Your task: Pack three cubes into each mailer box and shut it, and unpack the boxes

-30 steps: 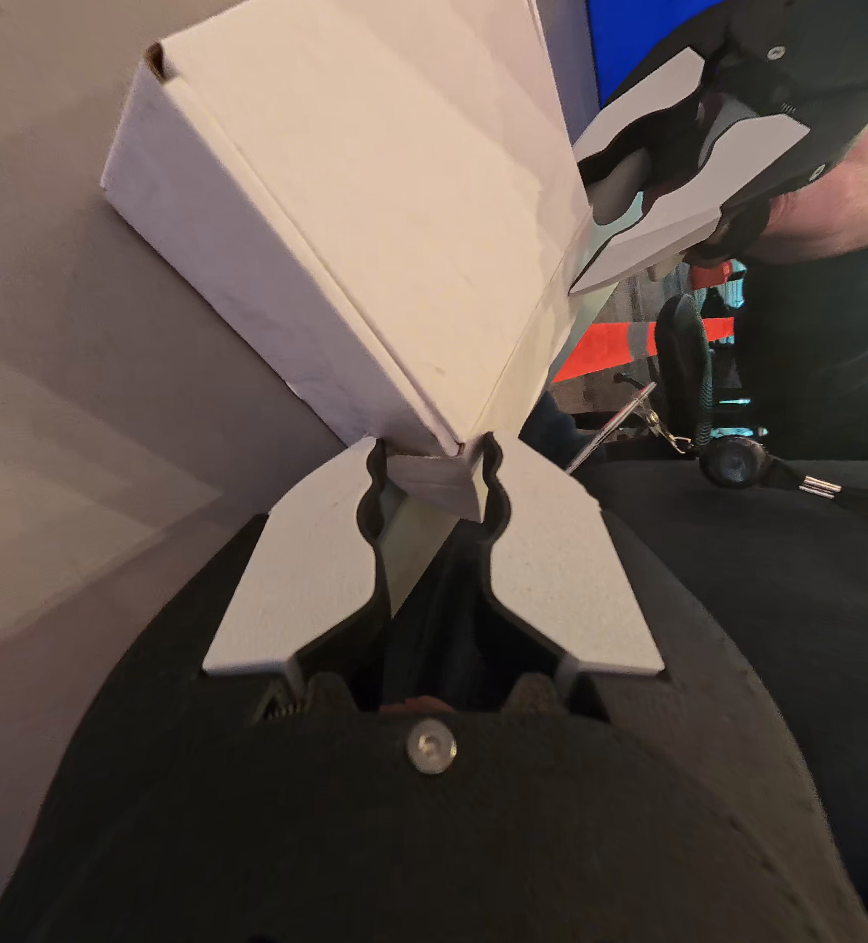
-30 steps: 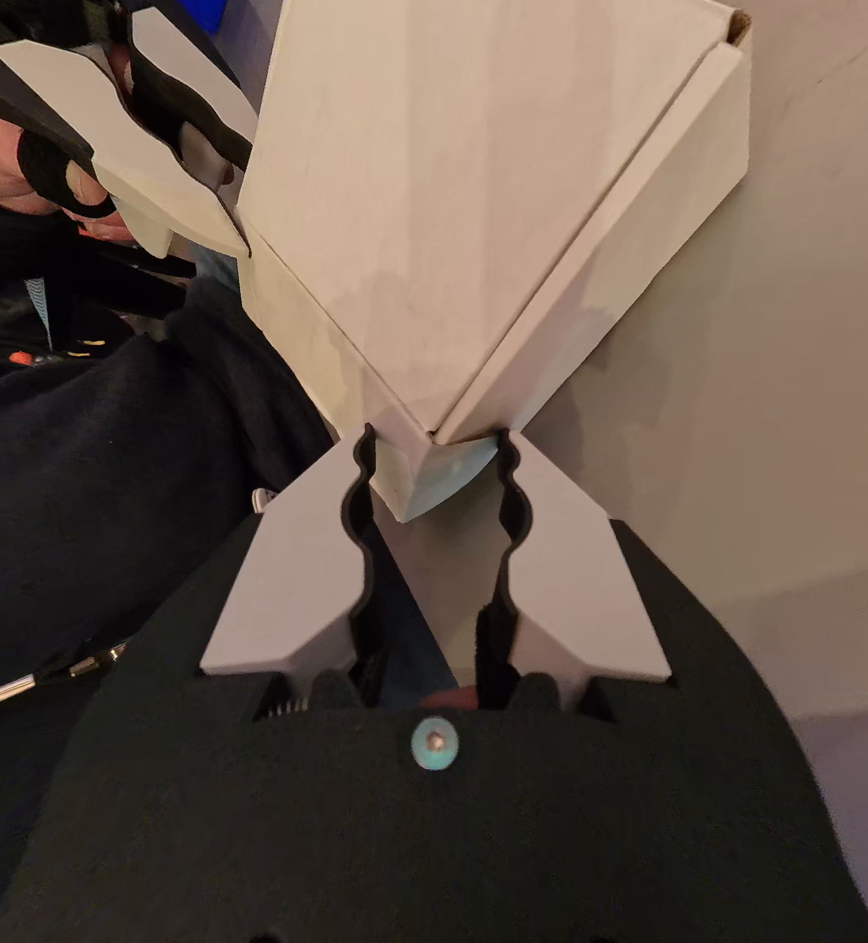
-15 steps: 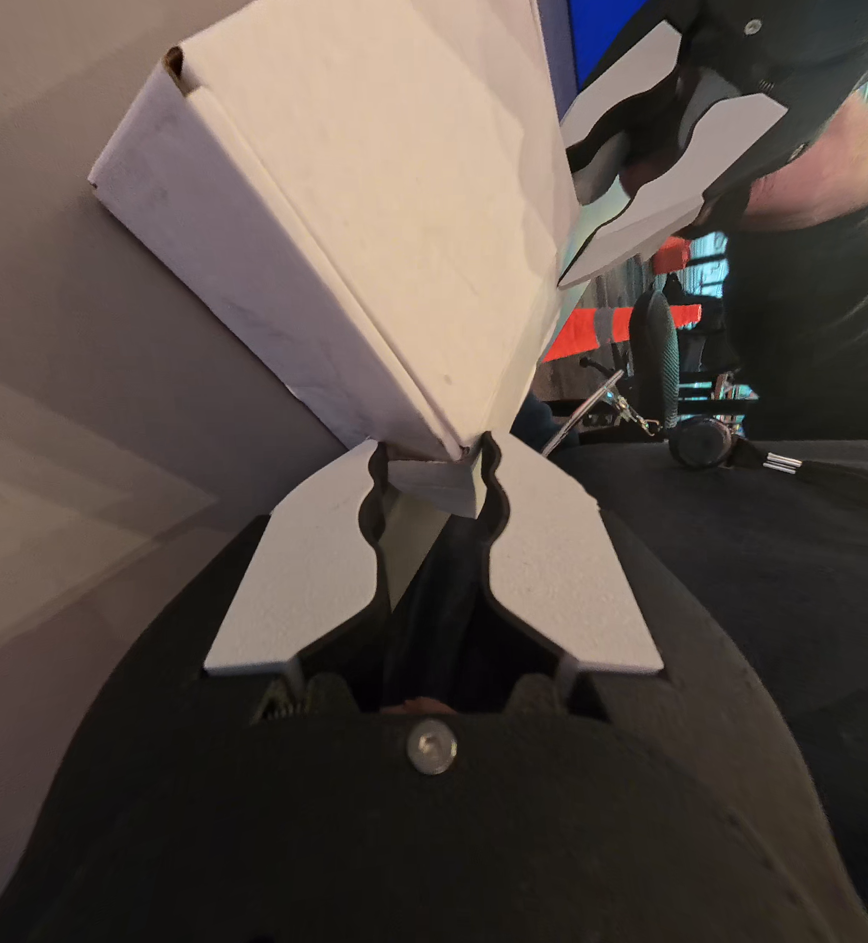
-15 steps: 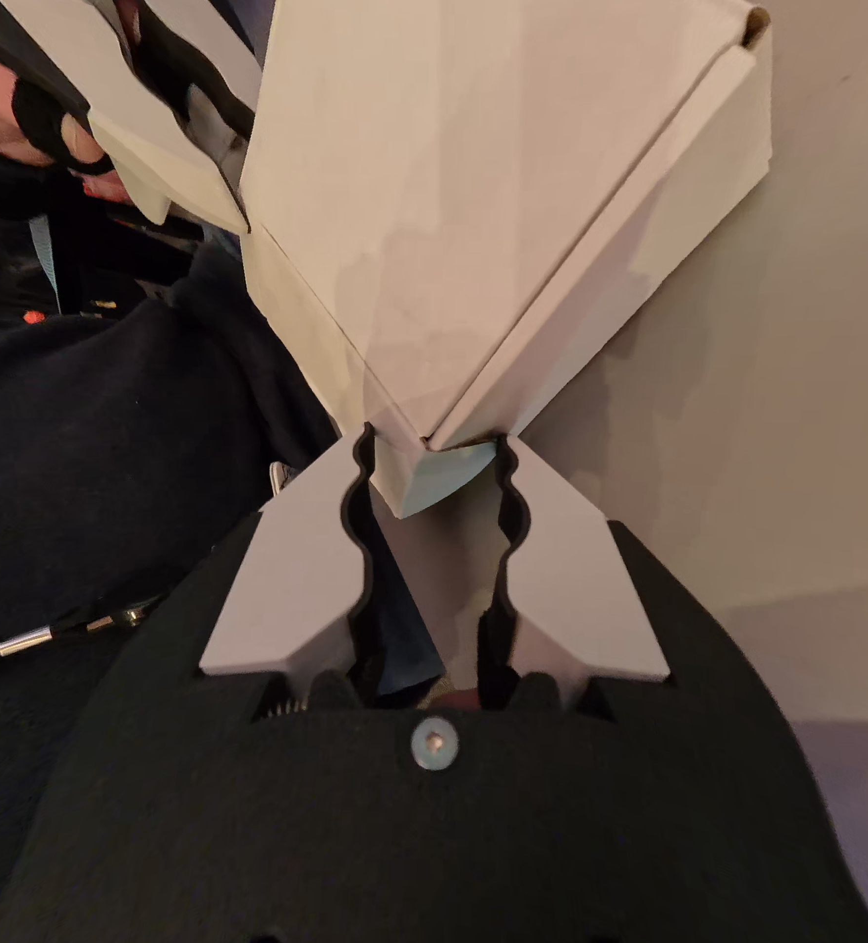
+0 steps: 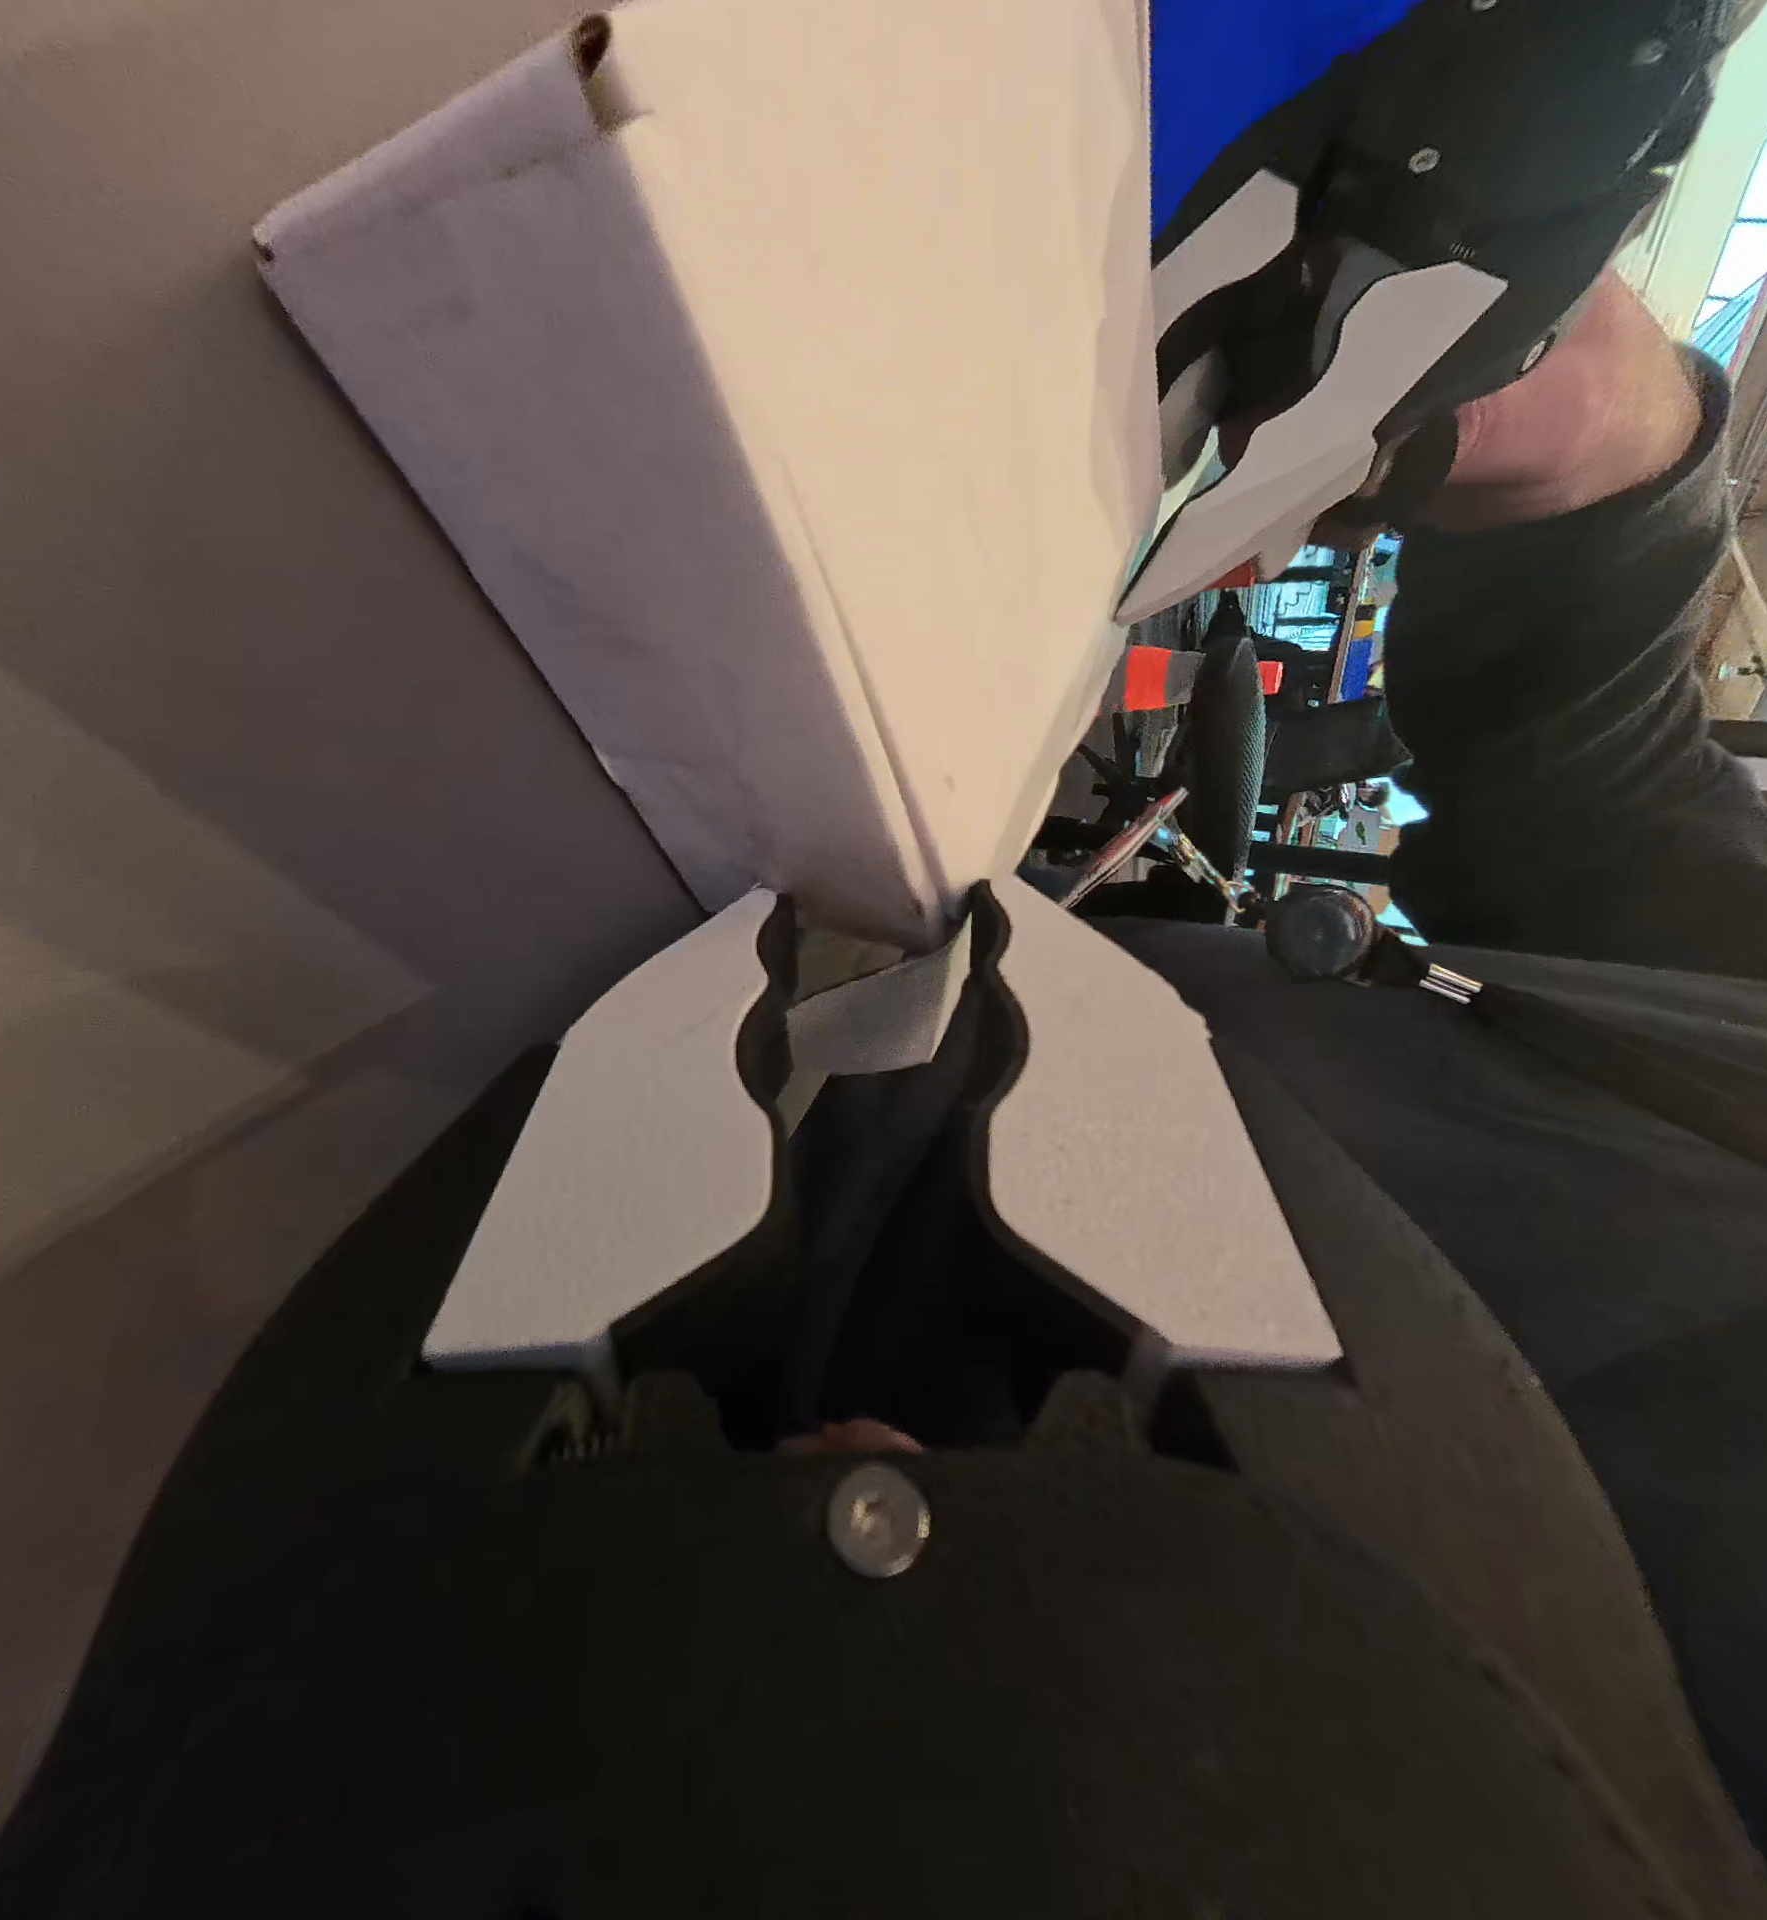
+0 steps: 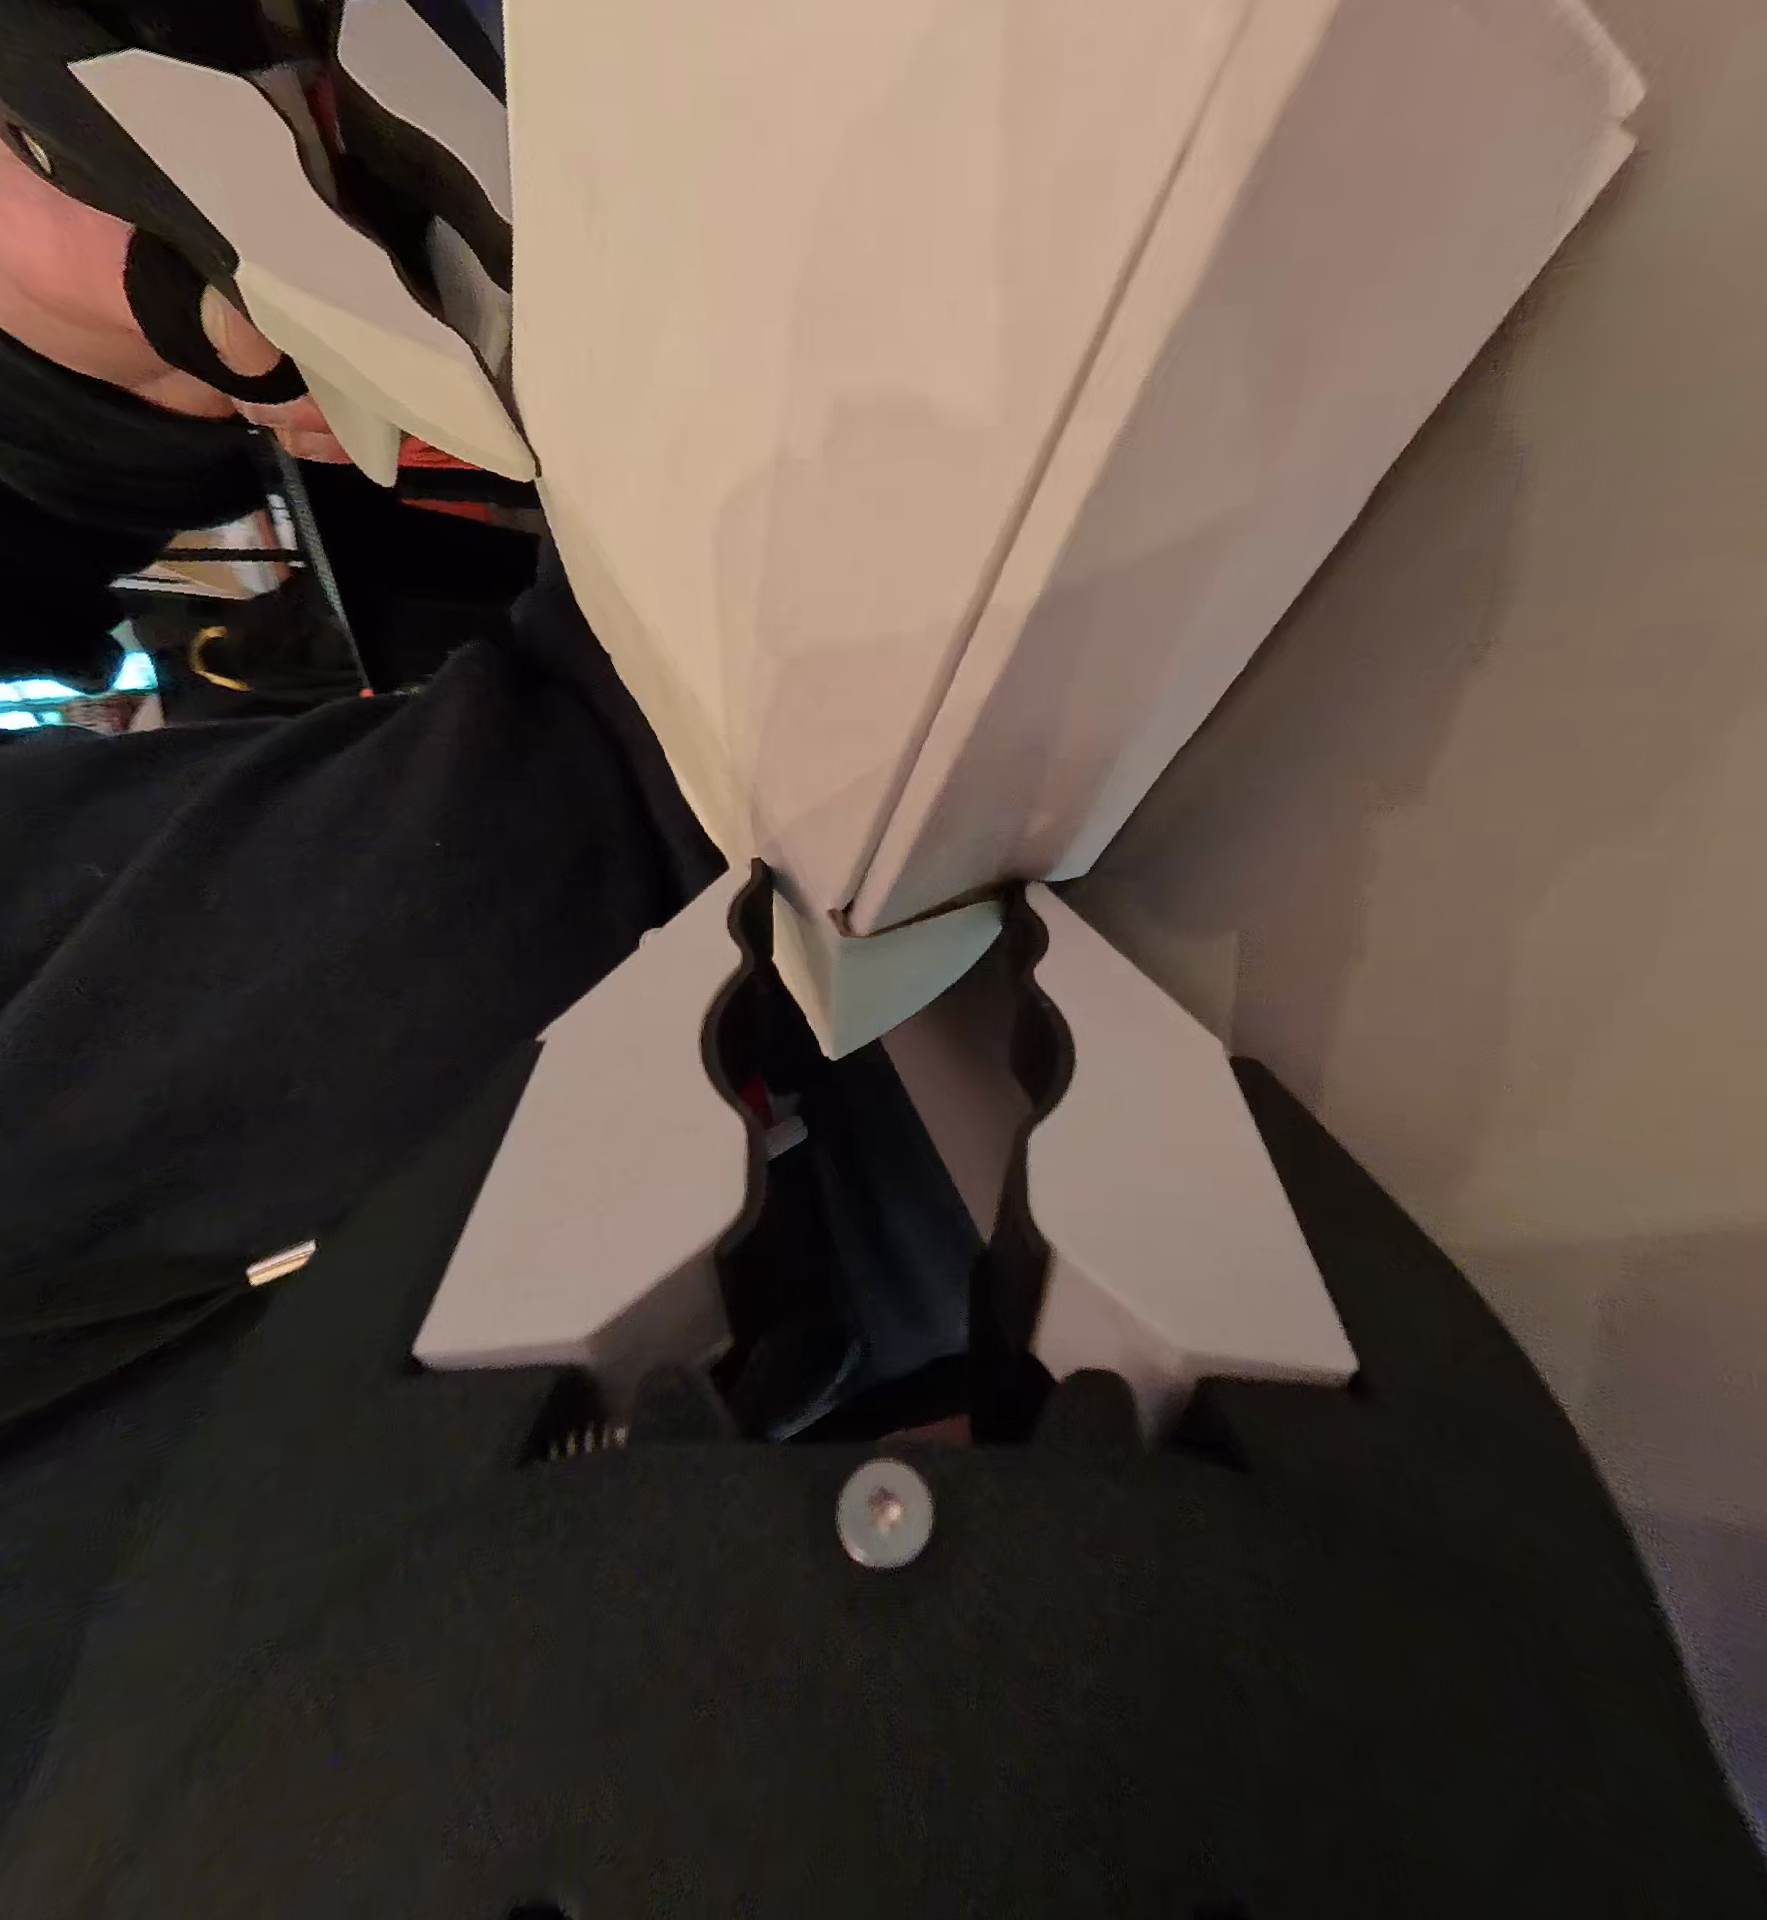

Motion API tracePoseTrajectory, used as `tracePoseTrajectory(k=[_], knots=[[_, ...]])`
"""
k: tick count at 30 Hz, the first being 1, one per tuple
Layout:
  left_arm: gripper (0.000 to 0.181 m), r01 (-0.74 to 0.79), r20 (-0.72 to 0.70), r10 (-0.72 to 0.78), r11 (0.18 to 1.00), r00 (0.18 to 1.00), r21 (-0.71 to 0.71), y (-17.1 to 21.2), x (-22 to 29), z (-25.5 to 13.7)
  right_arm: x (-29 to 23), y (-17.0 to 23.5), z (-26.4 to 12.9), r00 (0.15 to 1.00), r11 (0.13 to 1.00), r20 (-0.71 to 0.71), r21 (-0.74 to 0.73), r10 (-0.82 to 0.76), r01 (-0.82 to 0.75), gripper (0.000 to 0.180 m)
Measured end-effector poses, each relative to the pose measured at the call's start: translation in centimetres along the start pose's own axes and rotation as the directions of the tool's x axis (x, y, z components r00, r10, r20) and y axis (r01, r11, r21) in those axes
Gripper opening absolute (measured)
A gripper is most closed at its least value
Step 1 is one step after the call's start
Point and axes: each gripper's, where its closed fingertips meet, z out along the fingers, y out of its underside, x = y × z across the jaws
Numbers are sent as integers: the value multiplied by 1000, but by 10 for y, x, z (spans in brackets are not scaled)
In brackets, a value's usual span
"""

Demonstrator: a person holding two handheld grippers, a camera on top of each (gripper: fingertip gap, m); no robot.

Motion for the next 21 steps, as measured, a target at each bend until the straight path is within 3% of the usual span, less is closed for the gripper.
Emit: tracePoseTrajectory(k=[1, 11, 17, 21], knots=[[31, 12, -7, -12, 1000, 1000, -10, 0, 1, 0, 0, 1, 0, 1000, 1000, 16, -12, 18, -18, 42], [30, 70, -70, -73, 996, 995, -47, 3, 3, 3, -1, 0, -2, 984, 994, 138, -25, 113, -111, 41], [37, -68, 5, 68, 996, 998, 53, -6, 4, -5, -1, -5, -1, 986, 995, 135, 27, 94, -99, 42], [53, -203, 145, 194, 978, 970, 53, 4, 1, -4, -2, -6, 1, 989, 996, 129, 31, 78, -83, 42]])
